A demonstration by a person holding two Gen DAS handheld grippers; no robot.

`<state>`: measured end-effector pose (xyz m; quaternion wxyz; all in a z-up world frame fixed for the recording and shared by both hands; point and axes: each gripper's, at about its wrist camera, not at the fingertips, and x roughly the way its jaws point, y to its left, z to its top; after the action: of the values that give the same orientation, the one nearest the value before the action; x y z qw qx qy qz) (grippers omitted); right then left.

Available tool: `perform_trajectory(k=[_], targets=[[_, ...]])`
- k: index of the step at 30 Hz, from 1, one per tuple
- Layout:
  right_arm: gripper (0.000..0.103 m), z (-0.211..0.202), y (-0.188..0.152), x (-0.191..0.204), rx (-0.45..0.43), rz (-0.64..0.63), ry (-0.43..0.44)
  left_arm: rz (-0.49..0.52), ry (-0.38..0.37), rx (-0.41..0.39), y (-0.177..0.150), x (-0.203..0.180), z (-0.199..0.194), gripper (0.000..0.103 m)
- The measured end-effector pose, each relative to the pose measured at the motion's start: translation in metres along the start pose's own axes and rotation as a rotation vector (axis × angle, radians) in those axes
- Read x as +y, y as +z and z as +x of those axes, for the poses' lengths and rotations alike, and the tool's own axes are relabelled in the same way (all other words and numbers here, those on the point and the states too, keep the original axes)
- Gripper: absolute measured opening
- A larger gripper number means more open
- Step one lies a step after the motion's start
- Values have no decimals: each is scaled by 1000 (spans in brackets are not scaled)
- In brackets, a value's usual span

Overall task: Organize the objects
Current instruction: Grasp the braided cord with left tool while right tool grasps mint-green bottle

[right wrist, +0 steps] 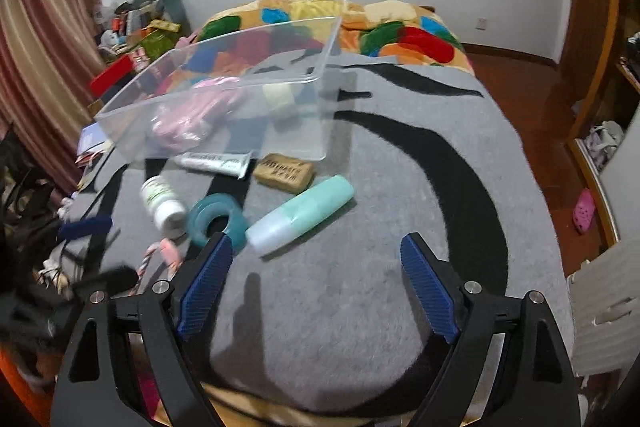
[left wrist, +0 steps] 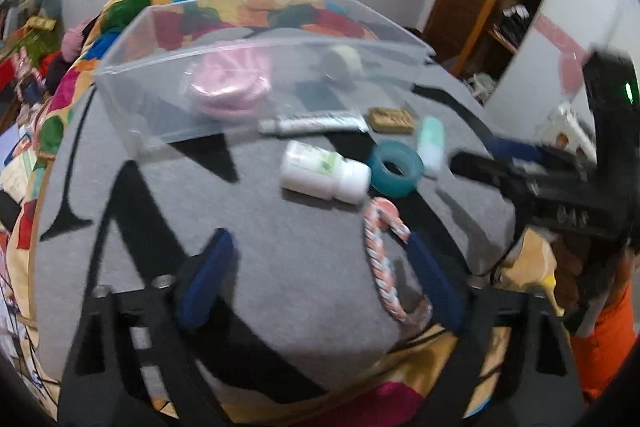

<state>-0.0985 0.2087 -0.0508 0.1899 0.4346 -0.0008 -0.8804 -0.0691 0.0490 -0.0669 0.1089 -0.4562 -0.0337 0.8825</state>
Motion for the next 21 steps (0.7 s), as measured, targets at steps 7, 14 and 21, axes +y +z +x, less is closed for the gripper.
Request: perform_trajectory(k=[7,14,21], targets=[[62,23,14,-3,16,87,28,50,-21,-1,2,-19,12,56],[39,34,10,10,16,37,-10,84,-50,-28,2,-30,15,31],[19,27,5,-4,3,44,-12,75,-71,-44,0,-30,14,6]])
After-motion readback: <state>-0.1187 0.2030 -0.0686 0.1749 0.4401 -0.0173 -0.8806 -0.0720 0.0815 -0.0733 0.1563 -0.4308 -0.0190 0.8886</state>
